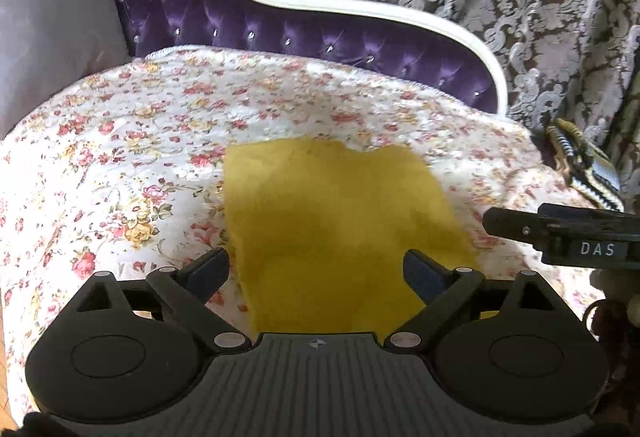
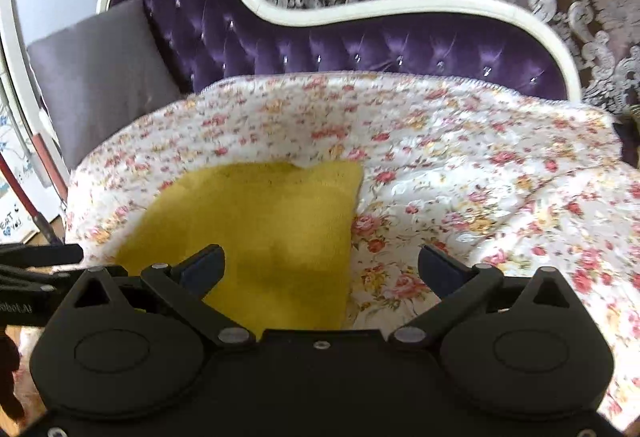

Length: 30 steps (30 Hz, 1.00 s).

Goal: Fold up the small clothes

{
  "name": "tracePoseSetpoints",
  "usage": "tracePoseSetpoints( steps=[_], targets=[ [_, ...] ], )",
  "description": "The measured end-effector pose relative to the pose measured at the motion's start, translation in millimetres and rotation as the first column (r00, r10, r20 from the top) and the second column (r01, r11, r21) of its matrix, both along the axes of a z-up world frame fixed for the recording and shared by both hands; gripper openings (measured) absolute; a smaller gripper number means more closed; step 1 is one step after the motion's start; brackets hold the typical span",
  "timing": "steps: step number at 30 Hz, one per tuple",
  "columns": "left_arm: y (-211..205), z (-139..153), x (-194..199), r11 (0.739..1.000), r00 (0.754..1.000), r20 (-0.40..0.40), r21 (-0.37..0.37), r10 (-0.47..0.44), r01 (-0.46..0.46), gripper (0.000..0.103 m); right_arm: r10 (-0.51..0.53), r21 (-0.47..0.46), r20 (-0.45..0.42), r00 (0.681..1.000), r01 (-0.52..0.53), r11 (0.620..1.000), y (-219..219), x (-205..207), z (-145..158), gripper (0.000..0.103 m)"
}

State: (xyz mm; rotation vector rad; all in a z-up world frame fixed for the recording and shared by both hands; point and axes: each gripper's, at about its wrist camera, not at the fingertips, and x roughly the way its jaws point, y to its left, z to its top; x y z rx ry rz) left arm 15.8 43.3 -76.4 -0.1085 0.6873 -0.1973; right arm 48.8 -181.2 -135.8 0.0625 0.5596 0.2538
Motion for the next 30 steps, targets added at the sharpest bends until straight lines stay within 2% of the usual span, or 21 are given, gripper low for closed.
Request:
tracePoseSetpoints(
  steps=[3, 6, 12, 15, 20, 25, 30],
  targets=[
    [-12, 11, -15, 0.997, 0.999, 0.043, 0.082, -0.001, -0.003, 0.094, -0.03, 0.001, 0.016, 0.999, 0.03, 1.0, 1, -16, 10, 0.102],
    [-23, 19, -28, 0.983, 0.997, 0.072, 0.179, 0.036, -0.048, 0.094, -0.054, 0.01, 0.036, 0.998, 0.054, 0.999, 1, -31, 13, 0.102],
    [-26, 26, -45, 0.957, 0.987, 0.066, 0.242, 0.145, -0.157, 0.093, -0.117, 0.012, 0.047, 0.992, 0.116, 0.993, -2, -57, 17, 0.102],
    [-24, 26, -48, 0.953, 0.985, 0.04, 0.248, 0.169, -0.173, 0.093, -0.13, 0.005, 0.059, 0.99, 0.13, 0.992, -2, -67, 17, 0.102],
    [-20, 21, -55, 0.964, 0.986, -0.017, 0.21, 0.168, -0.161, 0.093, -0.106, 0.024, 0.035, 0.994, 0.105, 0.994, 0, -75, 15, 0.102],
    [-21, 16, -62, 0.965, 0.986, -0.033, 0.214, 0.163, -0.153, 0.093, -0.092, -0.005, 0.026, 0.995, 0.092, 0.996, 10, -83, 10, 0.102],
    [-23, 12, -67, 0.967, 0.988, -0.04, 0.216, 0.149, -0.137, 0.093, -0.088, 0.011, 0.016, 0.996, 0.088, 0.996, 10, -86, 8, 0.102]
  ],
)
